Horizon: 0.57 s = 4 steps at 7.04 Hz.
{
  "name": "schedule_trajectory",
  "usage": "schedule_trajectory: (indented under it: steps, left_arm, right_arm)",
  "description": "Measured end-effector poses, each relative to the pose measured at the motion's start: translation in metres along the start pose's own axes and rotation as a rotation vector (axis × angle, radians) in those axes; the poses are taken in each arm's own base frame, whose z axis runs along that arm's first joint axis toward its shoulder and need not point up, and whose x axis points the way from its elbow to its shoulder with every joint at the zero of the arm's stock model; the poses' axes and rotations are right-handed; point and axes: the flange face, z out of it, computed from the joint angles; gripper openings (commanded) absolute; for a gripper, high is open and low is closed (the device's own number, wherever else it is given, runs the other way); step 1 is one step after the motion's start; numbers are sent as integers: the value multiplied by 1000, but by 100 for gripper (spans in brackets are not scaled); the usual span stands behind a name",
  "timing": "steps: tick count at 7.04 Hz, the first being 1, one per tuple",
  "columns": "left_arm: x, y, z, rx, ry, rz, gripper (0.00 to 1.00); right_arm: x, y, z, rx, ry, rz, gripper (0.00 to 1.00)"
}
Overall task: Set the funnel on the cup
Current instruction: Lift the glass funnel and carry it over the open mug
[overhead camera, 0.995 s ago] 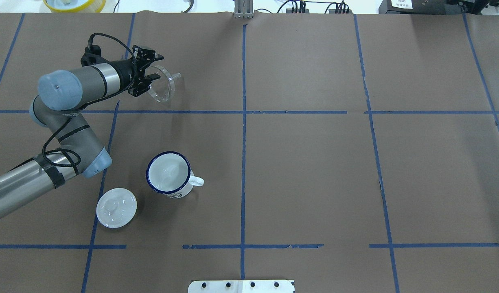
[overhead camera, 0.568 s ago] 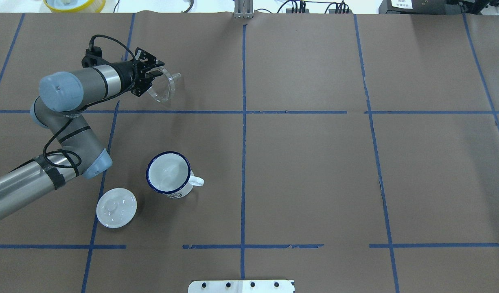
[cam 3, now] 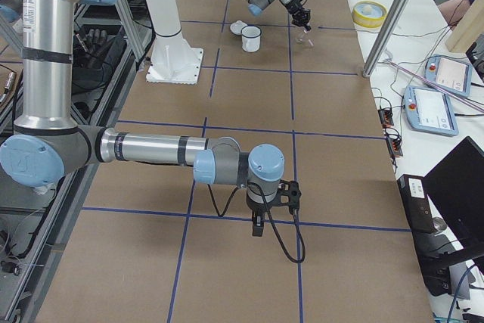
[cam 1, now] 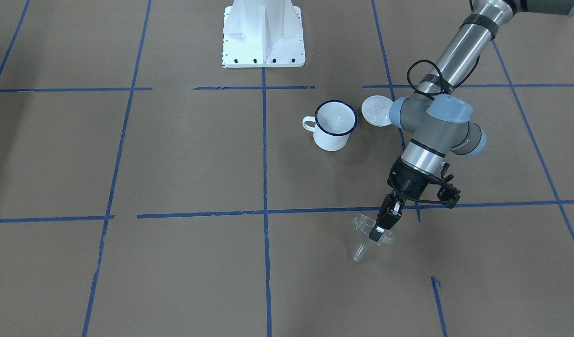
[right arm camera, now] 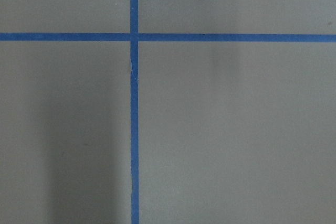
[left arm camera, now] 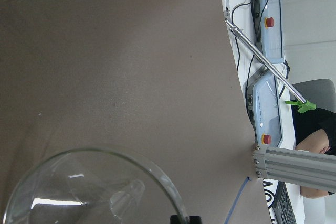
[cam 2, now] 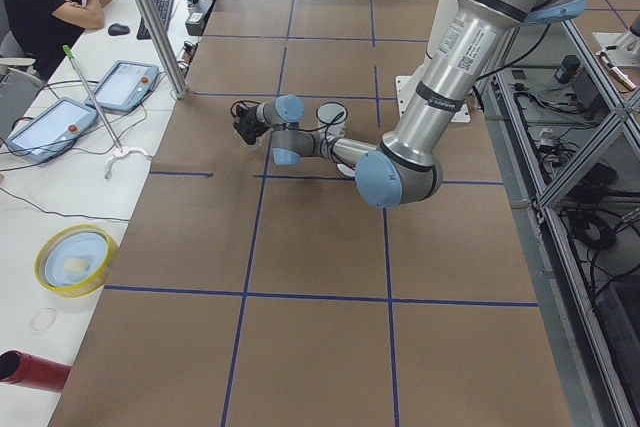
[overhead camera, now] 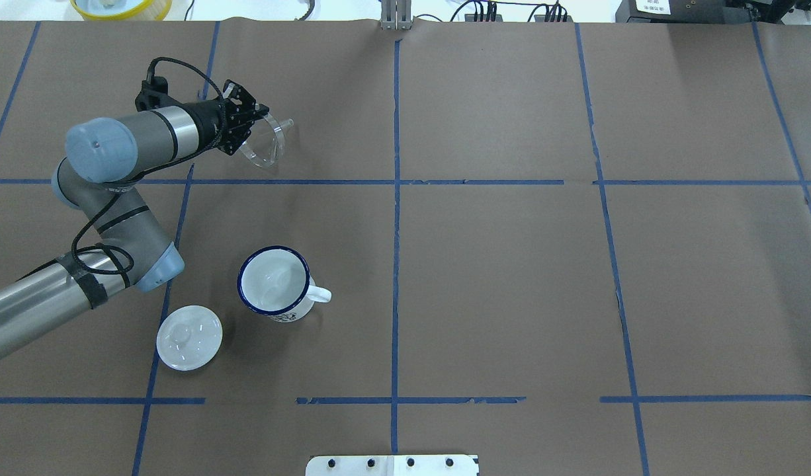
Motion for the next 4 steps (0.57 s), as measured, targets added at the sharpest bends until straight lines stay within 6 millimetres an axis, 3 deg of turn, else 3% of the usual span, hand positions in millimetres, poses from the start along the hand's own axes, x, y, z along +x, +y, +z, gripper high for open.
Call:
schedule_trajectory:
  steps: [2,4]
  left_arm:
    - [45,14,-23,-8,48,2,0]
    - [101,50,-60,17,1,2,0]
  right_arm:
    - [0,0,0,1,0,0,100]
    - [0,0,0,1,0,-1,100]
